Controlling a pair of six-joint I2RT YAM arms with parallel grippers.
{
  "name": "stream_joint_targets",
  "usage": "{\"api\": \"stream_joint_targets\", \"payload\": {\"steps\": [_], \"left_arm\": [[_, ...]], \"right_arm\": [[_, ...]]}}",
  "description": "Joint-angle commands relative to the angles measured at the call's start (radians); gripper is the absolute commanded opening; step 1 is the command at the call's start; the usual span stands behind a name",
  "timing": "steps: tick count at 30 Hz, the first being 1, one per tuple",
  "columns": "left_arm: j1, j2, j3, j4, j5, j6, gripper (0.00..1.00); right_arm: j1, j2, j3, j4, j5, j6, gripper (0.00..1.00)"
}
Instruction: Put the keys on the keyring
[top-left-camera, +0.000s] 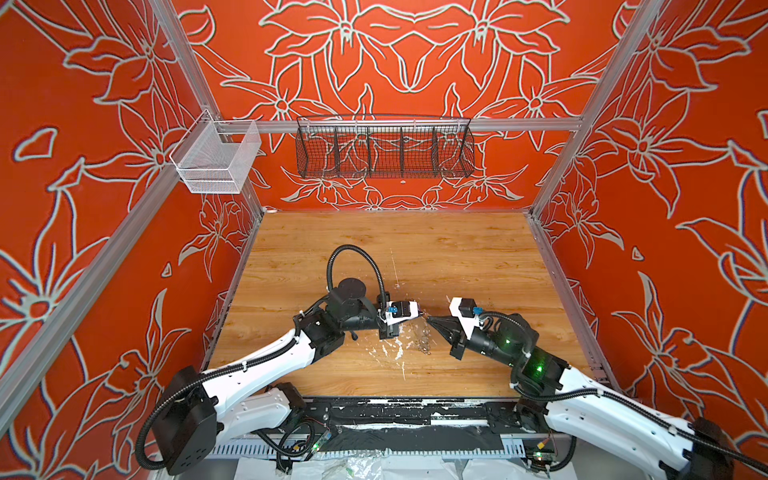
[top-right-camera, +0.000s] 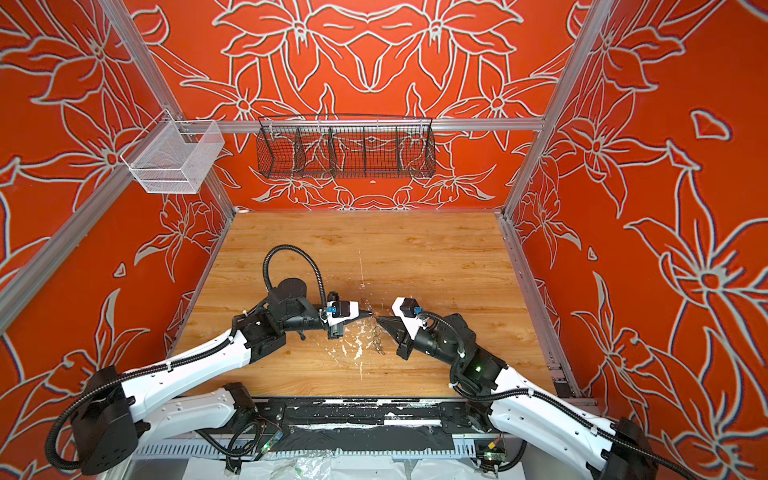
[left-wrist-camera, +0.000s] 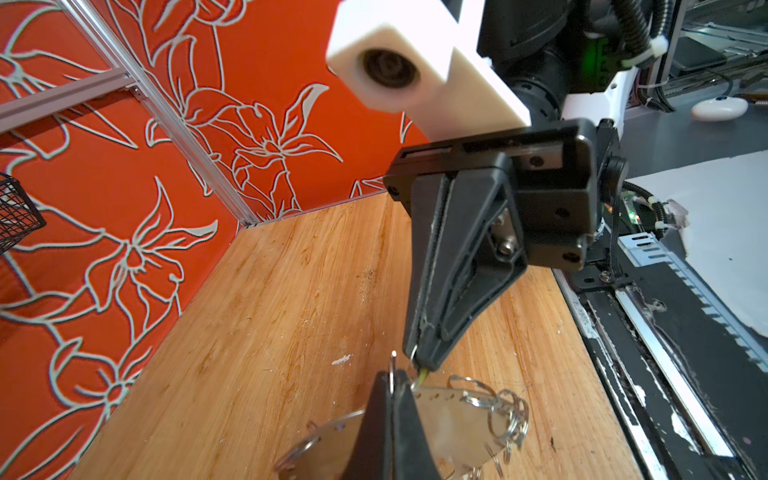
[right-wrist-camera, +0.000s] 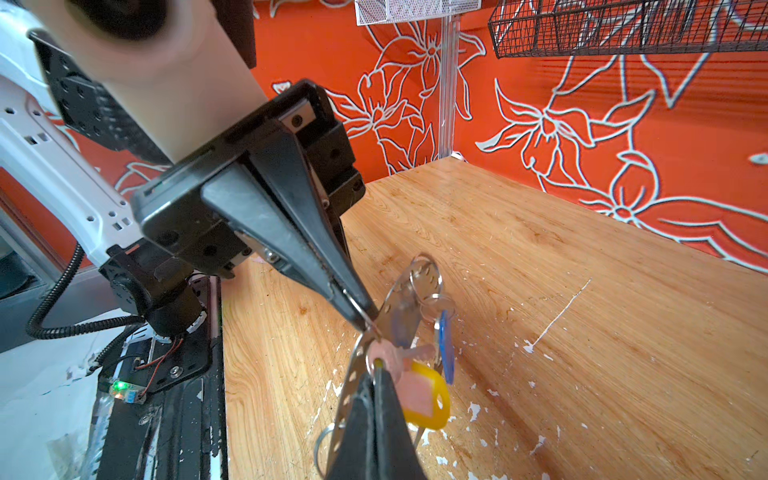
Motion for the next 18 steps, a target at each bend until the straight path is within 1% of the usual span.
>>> {"api": "stream_joint_targets", "payload": {"steps": [1,10,18], "left_arm": [[-0.01,-0.011,-0.006,0.035,-0.007,0.038,0.0],[-0.013,0.009,0.0,0.038,-0.05,0.042,0.0],[-0.022,0.022,0.003,0.027,-0.049,0.07,0.0]], "right_arm": [[0.005,0.001,-0.003,0.041,-0.028,0.036,0.0],[0.005,0.001,-0.004,0.04,-0.045,0.039,0.0],[0.005,0.01,0.002,0.053,-0.039,0.067,0.0]]}}
